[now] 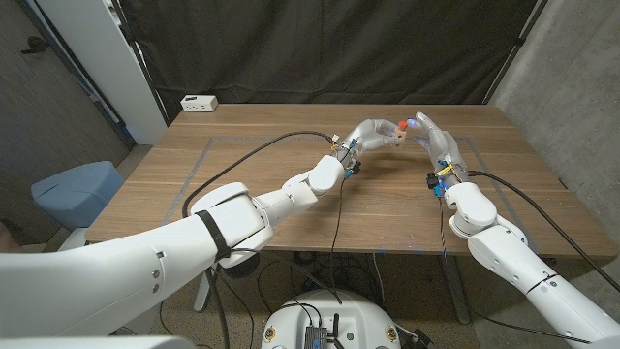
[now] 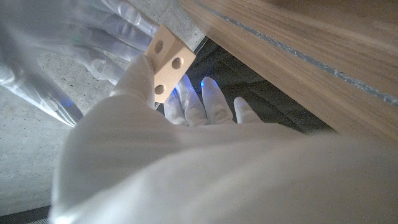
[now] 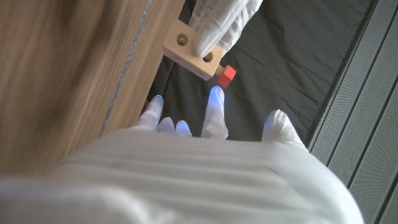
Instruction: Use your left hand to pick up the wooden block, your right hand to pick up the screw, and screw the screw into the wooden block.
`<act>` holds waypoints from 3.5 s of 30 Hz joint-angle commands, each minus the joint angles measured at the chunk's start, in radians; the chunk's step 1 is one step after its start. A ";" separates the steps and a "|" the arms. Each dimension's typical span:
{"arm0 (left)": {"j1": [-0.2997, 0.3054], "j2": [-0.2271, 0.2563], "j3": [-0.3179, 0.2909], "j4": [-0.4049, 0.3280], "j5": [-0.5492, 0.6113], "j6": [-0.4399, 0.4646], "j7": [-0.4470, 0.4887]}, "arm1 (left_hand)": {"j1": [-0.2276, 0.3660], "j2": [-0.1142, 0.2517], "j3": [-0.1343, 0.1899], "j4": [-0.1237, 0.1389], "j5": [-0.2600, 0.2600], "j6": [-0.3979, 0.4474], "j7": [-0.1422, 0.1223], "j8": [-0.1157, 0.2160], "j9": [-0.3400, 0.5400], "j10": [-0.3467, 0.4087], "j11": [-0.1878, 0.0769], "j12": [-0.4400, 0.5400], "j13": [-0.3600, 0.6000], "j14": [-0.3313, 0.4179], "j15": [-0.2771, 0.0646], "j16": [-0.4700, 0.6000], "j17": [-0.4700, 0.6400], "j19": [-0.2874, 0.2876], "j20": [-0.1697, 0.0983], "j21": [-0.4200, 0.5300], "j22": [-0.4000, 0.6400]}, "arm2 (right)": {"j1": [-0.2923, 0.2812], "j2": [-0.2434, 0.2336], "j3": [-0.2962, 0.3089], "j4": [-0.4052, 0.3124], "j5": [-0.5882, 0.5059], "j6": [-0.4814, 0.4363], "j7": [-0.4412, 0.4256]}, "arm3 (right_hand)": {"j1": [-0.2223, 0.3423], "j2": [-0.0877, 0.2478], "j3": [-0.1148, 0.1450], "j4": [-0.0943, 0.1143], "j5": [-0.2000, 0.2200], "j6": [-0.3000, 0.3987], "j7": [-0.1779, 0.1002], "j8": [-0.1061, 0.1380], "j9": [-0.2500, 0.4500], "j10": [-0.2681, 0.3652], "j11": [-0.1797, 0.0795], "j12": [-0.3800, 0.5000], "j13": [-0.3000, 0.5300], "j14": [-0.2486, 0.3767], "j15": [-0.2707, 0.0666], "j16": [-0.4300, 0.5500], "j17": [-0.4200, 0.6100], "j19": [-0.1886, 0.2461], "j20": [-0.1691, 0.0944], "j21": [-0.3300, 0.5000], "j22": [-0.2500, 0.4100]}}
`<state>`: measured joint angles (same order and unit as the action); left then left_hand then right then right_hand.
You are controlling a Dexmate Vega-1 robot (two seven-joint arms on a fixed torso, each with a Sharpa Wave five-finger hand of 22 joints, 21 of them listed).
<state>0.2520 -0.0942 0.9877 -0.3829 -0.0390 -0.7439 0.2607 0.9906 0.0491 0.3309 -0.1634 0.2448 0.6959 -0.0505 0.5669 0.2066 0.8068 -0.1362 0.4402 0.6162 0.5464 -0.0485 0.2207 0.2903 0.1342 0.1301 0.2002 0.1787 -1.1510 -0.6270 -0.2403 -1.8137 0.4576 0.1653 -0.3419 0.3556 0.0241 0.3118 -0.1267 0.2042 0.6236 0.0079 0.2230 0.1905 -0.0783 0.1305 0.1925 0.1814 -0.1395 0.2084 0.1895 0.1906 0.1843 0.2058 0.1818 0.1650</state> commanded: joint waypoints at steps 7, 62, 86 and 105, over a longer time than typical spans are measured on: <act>-0.001 -0.002 0.000 0.001 -0.004 0.009 -0.007 | -0.013 0.029 0.018 0.015 0.008 0.184 -0.060 0.012 0.002 0.078 -0.079 0.046 0.015 -0.002 -0.094 0.000 0.004 0.000 -0.002 0.001 0.002 | -0.002 0.001 -0.002 -0.005 0.003 -0.002 -0.005 | -0.001 0.008 0.003 -0.010 0.008 0.031 0.004 0.012 0.002 0.020 0.001 0.010 0.002 0.014 -0.001 0.009 0.001 0.012 0.001 0.008 0.002; 0.002 0.000 -0.005 0.000 -0.010 0.014 -0.022 | -0.014 0.032 0.019 0.013 0.016 0.186 -0.058 0.012 0.003 0.075 -0.080 0.047 0.017 -0.003 -0.093 0.002 0.007 -0.001 -0.001 0.001 0.002 | -0.019 -0.053 0.004 -0.023 0.028 -0.008 0.068 | 0.005 0.018 0.015 -0.020 0.011 0.186 -0.002 0.021 0.000 0.094 -0.046 0.009 0.001 0.044 -0.022 0.010 -0.001 0.052 0.006 0.007 0.003; 0.003 0.004 -0.001 -0.003 -0.002 -0.004 -0.017 | -0.013 0.029 0.019 0.011 0.018 0.187 -0.059 0.012 0.003 0.076 -0.079 0.047 0.017 -0.003 -0.093 0.002 0.007 0.000 -0.004 0.002 0.002 | -0.086 -0.063 0.055 -0.060 0.026 0.002 0.013 | 0.004 0.026 0.020 -0.019 0.013 0.183 -0.008 0.005 0.000 0.112 -0.046 0.010 0.002 0.053 -0.029 0.014 -0.001 0.049 0.004 0.005 0.003; 0.010 0.007 -0.002 -0.009 0.017 -0.024 -0.007 | -0.014 0.027 0.018 0.011 0.018 0.192 -0.059 0.014 0.003 0.081 -0.080 0.049 0.017 -0.001 -0.095 0.003 0.007 0.001 -0.005 0.002 0.002 | -0.080 -0.067 0.073 -0.056 0.019 -0.012 0.020 | 0.005 0.022 0.022 -0.023 0.014 0.073 -0.024 -0.043 0.002 0.078 -0.032 -0.007 0.003 0.053 -0.016 0.010 0.000 0.061 0.006 0.005 0.003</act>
<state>0.2581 -0.0889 0.9867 -0.3888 -0.0309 -0.7588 0.2483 0.9906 0.0491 0.3309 -0.1633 0.2585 0.6958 -0.0505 0.5669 0.2072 0.8046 -0.1382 0.4402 0.6162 0.5464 -0.0485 0.2207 0.2947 0.1341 0.1301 0.2002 0.1787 -1.2390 -0.6886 -0.1744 -1.8766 0.4766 0.1610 -0.3350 0.3610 0.0453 0.3322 -0.1469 0.2119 0.7151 -0.0149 0.1881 0.1908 0.0150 0.0931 0.1903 0.1818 -0.0807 0.1791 0.1972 0.1886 0.2398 0.2072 0.1845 0.1650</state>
